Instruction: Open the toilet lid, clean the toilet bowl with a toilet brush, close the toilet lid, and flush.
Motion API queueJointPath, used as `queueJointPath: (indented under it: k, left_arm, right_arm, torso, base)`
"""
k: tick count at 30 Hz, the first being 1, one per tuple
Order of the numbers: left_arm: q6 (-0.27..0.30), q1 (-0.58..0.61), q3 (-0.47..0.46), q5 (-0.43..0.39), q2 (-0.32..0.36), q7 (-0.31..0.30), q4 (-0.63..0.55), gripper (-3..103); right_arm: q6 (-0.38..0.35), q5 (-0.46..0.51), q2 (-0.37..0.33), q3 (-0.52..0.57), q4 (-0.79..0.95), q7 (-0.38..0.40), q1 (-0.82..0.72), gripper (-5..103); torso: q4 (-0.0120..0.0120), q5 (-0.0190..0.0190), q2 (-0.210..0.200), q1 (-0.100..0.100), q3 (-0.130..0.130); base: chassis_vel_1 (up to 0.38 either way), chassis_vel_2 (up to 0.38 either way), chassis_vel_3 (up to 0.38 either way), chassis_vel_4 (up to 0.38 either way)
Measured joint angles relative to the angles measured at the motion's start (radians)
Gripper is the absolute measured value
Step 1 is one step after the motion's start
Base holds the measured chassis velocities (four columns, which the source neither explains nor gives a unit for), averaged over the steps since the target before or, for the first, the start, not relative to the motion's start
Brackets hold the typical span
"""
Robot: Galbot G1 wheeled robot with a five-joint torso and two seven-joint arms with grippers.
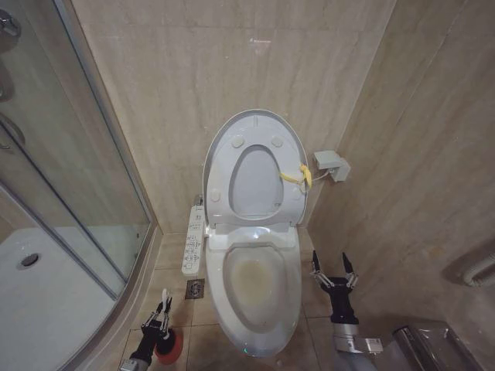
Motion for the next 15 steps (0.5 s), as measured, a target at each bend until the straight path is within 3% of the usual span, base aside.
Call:
queueJointPath:
  k: [12,13,15]
  left_arm:
    - [0.009,0.024,0.008,-0.003,0.008,-0.023,-0.042,22]
    - [0.009,0.027,0.008,-0.003,0.009,-0.027,-0.048,48]
    - [0.008,0.041,0.007,-0.004,0.013,-0.031,-0.072,48]
  right_arm:
    - [0.003,0.001,0.007,0.003,0.008,-0.006,-0.007,100]
    - [0.003,0.001,0.008,0.003,0.009,-0.006,-0.007,100]
    - [0.003,0.001,0.011,0.003,0.011,-0.008,-0.008,100]
  torso:
    - [0.0,0.0,0.0,0.0,0.0]
    - [0.0,0.0001,0.0,0.0,0.0]
    - [0.0,0.0,0.0,0.0,0.0]
  base:
    - [0.0,0.0,0.0,0.0]
    - [0.0,0.0,0.0,0.0]
    - [0.0,0.0,0.0,0.0]
